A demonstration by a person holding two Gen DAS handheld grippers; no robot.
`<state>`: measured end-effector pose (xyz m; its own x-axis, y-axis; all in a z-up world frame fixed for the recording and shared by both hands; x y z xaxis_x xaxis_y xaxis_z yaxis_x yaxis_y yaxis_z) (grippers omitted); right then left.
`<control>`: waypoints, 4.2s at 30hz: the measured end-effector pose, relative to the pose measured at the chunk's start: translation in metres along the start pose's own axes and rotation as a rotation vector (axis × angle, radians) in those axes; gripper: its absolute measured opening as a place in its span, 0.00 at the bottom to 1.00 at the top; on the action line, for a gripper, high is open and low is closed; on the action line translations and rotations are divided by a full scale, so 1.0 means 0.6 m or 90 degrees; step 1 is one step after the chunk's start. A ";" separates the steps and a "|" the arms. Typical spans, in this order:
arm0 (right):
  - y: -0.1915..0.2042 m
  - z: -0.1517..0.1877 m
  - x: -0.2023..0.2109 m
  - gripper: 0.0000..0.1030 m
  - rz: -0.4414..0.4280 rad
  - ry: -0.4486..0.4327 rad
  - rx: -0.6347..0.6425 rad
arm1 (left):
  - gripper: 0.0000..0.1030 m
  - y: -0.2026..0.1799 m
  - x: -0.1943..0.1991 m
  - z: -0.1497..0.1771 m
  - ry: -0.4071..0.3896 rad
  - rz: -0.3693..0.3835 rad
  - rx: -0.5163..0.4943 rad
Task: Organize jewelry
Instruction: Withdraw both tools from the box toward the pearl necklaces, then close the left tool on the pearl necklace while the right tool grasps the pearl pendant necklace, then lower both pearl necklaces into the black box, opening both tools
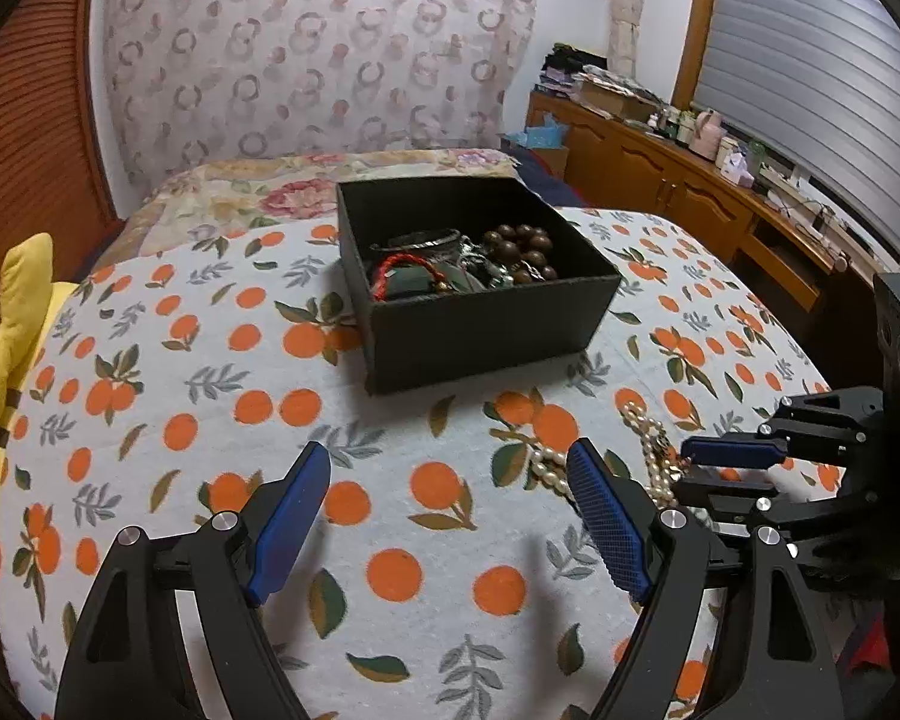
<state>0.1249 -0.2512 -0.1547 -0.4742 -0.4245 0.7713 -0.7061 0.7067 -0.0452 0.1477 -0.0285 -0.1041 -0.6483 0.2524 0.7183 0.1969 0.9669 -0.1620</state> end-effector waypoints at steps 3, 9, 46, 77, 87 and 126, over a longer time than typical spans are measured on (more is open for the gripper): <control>0.000 0.001 0.002 0.15 0.003 0.002 0.009 | 0.75 -0.012 -0.003 0.005 0.008 0.007 -0.008; -0.021 0.015 0.019 0.15 0.010 -0.014 -0.013 | 0.75 -0.042 -0.008 0.019 0.027 0.027 -0.028; -0.037 0.029 0.050 0.15 0.019 -0.044 -0.042 | 0.05 -0.100 -0.021 0.029 0.058 0.022 -0.084; -0.053 -0.103 0.099 0.15 0.009 -0.162 -0.030 | 0.05 -0.084 0.127 -0.168 -0.145 0.012 -0.069; -0.070 -0.159 0.088 0.15 -0.002 -0.180 -0.023 | 0.05 -0.068 0.131 -0.238 -0.177 0.000 -0.058; -0.088 -0.220 -0.069 0.30 -0.004 -0.108 -0.053 | 0.48 0.064 0.042 -0.133 -0.091 -0.084 0.034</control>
<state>0.2514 -0.1962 -0.1004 -0.5566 -0.5138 0.6529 -0.6673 0.7446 0.0172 0.1979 0.0118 -0.0383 -0.7642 0.1217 0.6334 0.0661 0.9916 -0.1108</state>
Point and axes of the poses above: each gripper's, at about its wrist camera, not at the fingertips, and x roughly against the way its jaws point, y to its left, z to its underside, the point moved 2 cm from there along -x, roughly the way its jaws point, and after that the axes turned 5 degrees about x, right-handed, at the moved point
